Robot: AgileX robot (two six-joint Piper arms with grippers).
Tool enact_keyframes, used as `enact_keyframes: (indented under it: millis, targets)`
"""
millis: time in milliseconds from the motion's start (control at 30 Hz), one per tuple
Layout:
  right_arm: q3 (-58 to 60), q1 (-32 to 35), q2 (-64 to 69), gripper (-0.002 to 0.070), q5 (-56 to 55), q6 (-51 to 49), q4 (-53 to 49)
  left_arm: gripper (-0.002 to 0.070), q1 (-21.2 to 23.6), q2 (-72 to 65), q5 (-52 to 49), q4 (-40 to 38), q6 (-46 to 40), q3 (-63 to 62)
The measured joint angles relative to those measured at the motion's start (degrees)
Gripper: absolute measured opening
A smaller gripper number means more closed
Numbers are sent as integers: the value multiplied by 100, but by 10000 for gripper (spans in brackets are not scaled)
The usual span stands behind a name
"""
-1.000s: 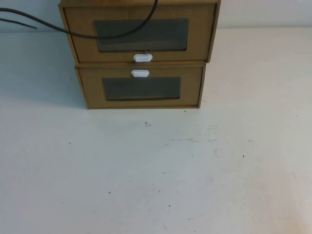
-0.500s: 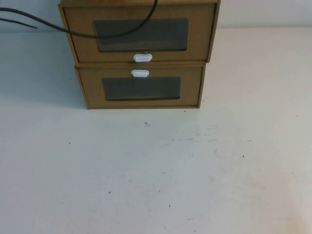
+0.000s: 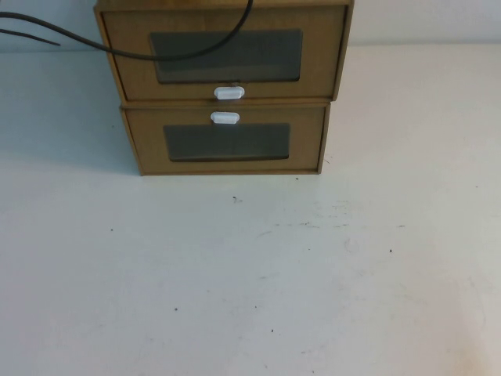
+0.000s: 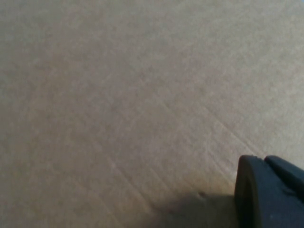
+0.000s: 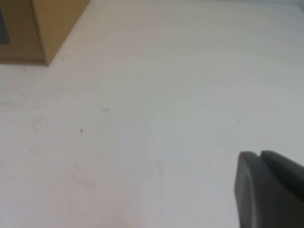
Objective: Open the shoe box
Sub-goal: 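Pull the top drawer of the cardboard box fully open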
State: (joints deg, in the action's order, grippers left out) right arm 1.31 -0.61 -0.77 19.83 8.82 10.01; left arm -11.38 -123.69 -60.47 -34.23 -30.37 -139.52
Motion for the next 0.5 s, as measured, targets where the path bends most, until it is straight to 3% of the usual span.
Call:
enact_keyframes:
  millis: [300,500]
  targets:
    - [0,0,0,-13,-1517,0,3163,-5,0,0,-11,0,0,0]
    - [0,0,0,-13,-1749,0,4193,-5,0,0,-21,0,0,0]
